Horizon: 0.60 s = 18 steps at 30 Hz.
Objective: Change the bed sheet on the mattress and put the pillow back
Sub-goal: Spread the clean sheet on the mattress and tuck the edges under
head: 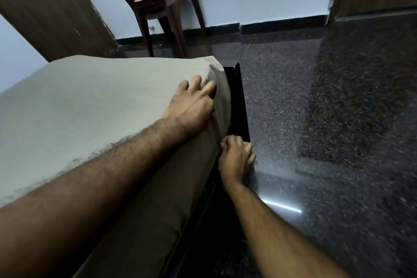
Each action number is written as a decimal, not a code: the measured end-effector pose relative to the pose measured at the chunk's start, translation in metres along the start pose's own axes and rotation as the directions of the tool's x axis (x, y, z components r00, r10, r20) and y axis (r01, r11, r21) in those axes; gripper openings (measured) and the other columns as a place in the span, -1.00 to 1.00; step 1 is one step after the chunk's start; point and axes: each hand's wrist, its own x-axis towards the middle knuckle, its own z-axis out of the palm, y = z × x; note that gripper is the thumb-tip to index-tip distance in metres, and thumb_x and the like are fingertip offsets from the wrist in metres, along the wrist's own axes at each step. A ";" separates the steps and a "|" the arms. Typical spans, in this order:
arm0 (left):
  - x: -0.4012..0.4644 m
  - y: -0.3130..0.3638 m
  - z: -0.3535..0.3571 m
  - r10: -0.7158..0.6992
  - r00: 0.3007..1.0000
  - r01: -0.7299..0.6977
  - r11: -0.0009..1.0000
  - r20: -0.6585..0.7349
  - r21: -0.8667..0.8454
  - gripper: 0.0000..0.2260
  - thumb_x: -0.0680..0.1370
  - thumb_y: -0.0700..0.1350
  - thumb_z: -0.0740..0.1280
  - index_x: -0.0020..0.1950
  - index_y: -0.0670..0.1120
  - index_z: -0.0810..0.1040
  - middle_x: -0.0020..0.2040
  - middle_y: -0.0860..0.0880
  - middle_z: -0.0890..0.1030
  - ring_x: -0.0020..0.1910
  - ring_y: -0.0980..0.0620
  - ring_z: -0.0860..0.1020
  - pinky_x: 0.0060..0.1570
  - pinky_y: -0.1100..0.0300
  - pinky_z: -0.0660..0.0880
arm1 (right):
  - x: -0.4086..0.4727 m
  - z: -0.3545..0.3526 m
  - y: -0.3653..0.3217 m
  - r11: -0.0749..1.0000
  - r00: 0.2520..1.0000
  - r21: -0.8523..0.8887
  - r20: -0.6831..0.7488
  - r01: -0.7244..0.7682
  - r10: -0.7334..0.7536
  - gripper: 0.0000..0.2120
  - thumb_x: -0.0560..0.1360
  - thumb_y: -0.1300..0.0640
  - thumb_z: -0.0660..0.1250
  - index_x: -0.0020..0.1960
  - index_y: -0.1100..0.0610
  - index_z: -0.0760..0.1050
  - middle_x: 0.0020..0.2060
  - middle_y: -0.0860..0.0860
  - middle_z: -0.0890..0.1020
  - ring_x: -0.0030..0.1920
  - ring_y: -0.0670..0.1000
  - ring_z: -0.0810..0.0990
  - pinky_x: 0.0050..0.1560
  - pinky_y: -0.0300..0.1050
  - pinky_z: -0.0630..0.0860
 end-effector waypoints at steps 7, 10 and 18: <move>0.034 0.009 0.009 0.100 0.989 -0.089 0.991 -0.108 0.102 -0.81 0.59 -0.07 0.23 0.03 -0.05 0.64 0.19 -0.08 0.44 0.23 -0.14 0.36 0.04 -0.05 0.24 | 0.050 0.000 0.014 0.991 0.996 -0.102 0.019 0.085 -0.083 -0.95 0.57 -0.01 0.32 -0.03 -0.06 0.54 -0.01 -0.07 0.55 0.10 0.05 0.41 0.07 0.04 0.26; 0.051 0.000 0.010 0.105 0.992 -0.101 0.994 -0.073 0.049 -0.79 0.61 -0.02 0.22 0.18 -0.01 0.55 0.25 -0.09 0.43 0.27 -0.14 0.37 0.02 -0.06 0.28 | 0.057 0.000 0.020 0.978 0.970 -0.023 0.134 0.208 -0.203 -0.91 0.59 0.00 0.30 -0.02 -0.01 0.54 0.00 -0.05 0.56 0.07 0.08 0.42 0.07 0.06 0.35; 0.070 0.004 0.017 0.017 0.999 -0.016 1.000 -0.048 0.012 -0.80 0.57 0.01 0.29 0.13 0.06 0.65 0.26 -0.05 0.40 0.29 -0.10 0.34 0.02 -0.07 0.33 | 0.090 -0.013 0.039 0.954 0.907 0.174 0.306 0.246 -0.289 -0.82 0.54 0.04 0.39 0.11 0.08 0.60 0.00 0.00 0.53 0.05 0.09 0.58 -0.10 -0.01 0.53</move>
